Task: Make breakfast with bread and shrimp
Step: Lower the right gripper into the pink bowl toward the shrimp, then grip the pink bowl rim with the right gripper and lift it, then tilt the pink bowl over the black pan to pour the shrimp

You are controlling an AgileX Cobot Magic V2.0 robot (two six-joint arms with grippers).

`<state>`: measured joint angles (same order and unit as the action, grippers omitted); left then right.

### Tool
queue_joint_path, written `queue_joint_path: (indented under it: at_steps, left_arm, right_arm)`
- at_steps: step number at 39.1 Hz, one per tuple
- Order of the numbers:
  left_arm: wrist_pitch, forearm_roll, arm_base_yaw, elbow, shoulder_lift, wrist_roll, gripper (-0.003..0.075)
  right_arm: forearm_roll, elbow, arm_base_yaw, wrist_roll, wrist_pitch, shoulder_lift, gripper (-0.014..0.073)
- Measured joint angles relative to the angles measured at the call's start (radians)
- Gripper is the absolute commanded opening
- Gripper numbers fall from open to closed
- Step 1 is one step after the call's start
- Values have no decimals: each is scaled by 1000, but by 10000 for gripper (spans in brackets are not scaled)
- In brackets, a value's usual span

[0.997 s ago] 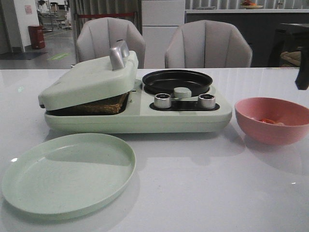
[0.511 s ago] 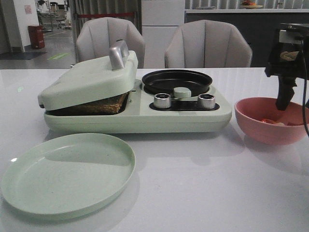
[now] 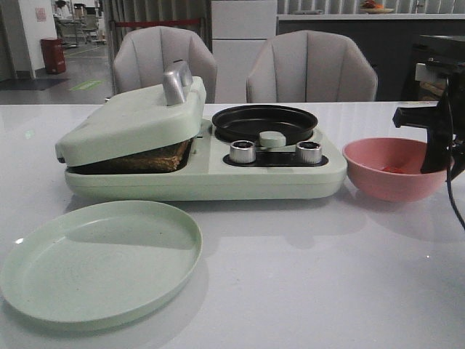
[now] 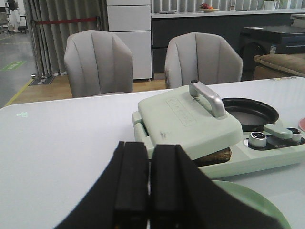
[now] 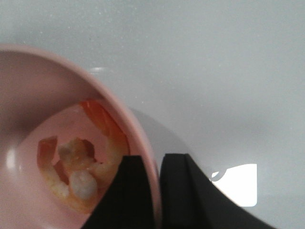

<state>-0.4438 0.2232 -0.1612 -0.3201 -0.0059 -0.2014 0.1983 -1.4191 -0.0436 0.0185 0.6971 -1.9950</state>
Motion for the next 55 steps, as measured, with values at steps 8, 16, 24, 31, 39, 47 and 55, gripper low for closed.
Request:
queue_joint_path:
  at_steps: [8,16,24,31,39,47,55]
  left_arm:
    - [0,0,0,0,0,0,114]
    - [0,0,0,0,0,0,114]
    - [0,0,0,0,0,0,114]
    - [0,0,0,0,0,0,114]
    - [0,0,0,0,0,0,113]
    - [0,0,0,0,0,2,114]
    - [0,0,0,0,0,2,114]
  right_arm:
    - [3,-51,8,64,-10,36,136]
    - [89,-97,60,129,-146,134,136]
    - [143,-101,152,187,-365,168,136]
    - [145,-95,240,193,-586,141,136]
    - [111,-36,305,197,-913,73,136]
    - [-83,15,329,199,-1189,-21,136]
    - [-232,51,331,260,-1391,-76,136]
